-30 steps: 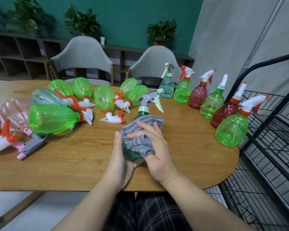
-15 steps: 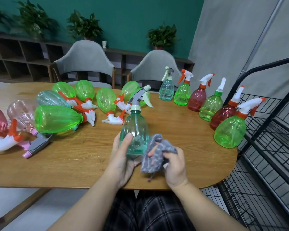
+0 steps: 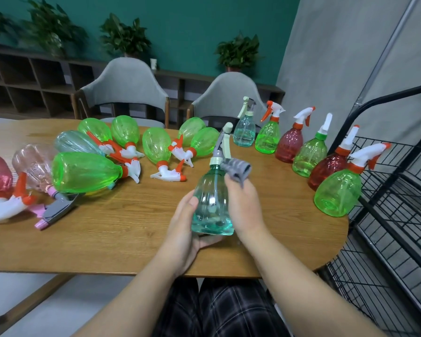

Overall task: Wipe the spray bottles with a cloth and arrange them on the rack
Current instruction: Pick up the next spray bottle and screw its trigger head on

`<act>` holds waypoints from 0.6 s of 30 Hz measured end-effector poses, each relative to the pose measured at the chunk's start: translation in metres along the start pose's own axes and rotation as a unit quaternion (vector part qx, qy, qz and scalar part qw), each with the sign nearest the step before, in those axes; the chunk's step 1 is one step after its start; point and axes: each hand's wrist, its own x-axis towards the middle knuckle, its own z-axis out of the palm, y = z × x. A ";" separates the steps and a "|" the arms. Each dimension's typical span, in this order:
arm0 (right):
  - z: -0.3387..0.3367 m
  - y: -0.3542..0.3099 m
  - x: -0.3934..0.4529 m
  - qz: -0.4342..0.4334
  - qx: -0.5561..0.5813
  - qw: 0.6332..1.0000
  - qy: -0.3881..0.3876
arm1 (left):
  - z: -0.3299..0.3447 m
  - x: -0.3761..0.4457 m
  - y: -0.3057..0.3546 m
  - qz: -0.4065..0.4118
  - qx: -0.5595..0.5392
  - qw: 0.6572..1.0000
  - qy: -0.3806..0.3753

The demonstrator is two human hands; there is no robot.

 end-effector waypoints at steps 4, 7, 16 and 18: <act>0.002 0.013 -0.004 -0.088 -0.086 0.992 -0.009 | 0.003 0.003 0.000 -0.002 0.018 1.000 0.006; 0.000 0.022 -0.004 -0.129 -0.130 0.982 -0.040 | 0.002 0.003 0.000 -0.003 0.036 0.999 0.005; -0.002 0.034 -0.018 -0.254 -0.142 0.953 -0.088 | 0.003 -0.001 0.000 -0.007 -0.011 1.000 -0.011; -0.003 0.036 -0.020 -0.275 -0.132 0.947 -0.099 | 0.003 -0.002 0.001 -0.001 -0.022 1.000 -0.021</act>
